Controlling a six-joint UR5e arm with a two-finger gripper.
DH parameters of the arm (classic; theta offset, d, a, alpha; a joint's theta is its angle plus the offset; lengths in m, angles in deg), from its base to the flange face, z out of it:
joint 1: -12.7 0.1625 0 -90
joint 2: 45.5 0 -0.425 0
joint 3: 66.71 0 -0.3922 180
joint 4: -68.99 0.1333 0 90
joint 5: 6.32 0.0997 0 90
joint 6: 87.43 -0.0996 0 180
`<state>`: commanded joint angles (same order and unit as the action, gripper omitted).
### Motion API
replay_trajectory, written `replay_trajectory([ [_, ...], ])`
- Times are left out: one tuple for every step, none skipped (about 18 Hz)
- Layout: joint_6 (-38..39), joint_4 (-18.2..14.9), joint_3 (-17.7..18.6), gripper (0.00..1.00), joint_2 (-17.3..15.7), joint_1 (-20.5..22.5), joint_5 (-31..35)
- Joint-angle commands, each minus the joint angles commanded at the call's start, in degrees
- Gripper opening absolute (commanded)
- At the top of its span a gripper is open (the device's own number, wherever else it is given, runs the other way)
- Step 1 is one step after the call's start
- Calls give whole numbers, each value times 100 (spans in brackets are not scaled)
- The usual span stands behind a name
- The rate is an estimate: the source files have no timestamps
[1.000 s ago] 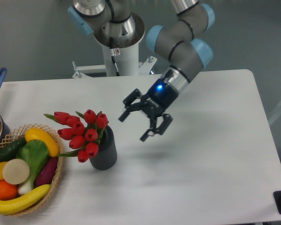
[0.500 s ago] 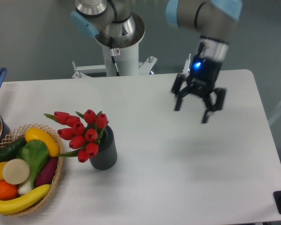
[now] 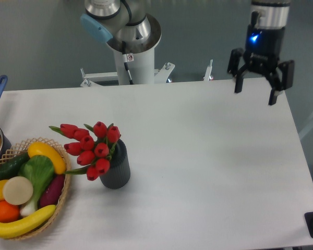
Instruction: Insert the flowers into the vase
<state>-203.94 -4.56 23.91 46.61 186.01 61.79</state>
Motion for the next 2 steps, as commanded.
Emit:
replay_trajectory([
  [-247,-80,26,100,-52,106,0],
  [-441,-89,79,100,-97,194,0],
])
